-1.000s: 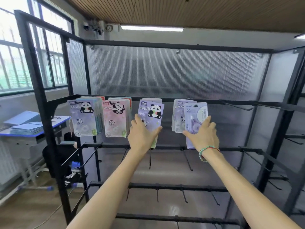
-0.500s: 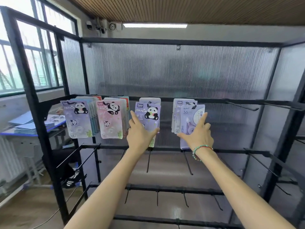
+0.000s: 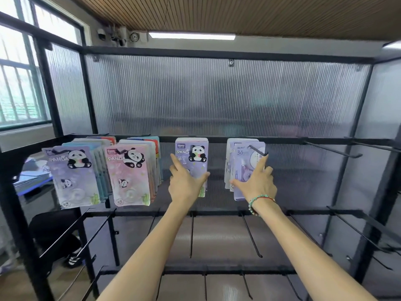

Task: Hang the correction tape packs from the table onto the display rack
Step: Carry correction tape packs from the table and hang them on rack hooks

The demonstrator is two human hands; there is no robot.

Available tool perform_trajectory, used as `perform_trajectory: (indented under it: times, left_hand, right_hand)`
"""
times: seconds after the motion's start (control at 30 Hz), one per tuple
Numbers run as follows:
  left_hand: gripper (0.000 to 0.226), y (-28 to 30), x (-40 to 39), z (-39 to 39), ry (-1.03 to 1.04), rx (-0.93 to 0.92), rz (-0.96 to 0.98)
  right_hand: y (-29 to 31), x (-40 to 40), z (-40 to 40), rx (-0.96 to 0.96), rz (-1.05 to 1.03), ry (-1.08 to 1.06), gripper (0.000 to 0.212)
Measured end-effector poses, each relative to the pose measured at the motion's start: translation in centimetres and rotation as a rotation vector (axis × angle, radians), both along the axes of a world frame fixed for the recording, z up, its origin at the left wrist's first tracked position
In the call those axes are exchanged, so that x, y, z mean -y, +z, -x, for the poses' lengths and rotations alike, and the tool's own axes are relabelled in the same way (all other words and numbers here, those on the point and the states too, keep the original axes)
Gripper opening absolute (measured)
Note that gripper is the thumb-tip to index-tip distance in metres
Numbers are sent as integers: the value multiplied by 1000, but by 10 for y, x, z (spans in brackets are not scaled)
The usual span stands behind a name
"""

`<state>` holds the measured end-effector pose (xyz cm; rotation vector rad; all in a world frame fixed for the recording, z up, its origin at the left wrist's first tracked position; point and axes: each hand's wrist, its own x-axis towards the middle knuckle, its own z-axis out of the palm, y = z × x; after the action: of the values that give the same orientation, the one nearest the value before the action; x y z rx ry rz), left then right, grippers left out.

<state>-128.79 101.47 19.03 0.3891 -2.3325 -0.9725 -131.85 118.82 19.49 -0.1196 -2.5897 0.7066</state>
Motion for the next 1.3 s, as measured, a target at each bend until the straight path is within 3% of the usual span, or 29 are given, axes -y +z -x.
perform_trajectory:
  times: [0.3,0.57,0.87,1.07,1.3]
  left_hand:
    - [121,-2,2,-1,-17,-1,-22]
    - [114,-15,5,-30,-34,-16,89]
    - [89,-40,11,-116,-65,47,243]
    - [78,-66,49,-205,94,113,317]
    - [76,-82,140,-343,402,179,292]
  right_hand:
    - [-5,-1,-3,-27,35,24,126]
    - [-12,-11,-31,16,43,96,118]
    - [-27,-8,-90,51,-136,344,78]
    - [-40,46,-148,34,-195,609,71]
    - [-50,163,-237,11,-249,893,68]
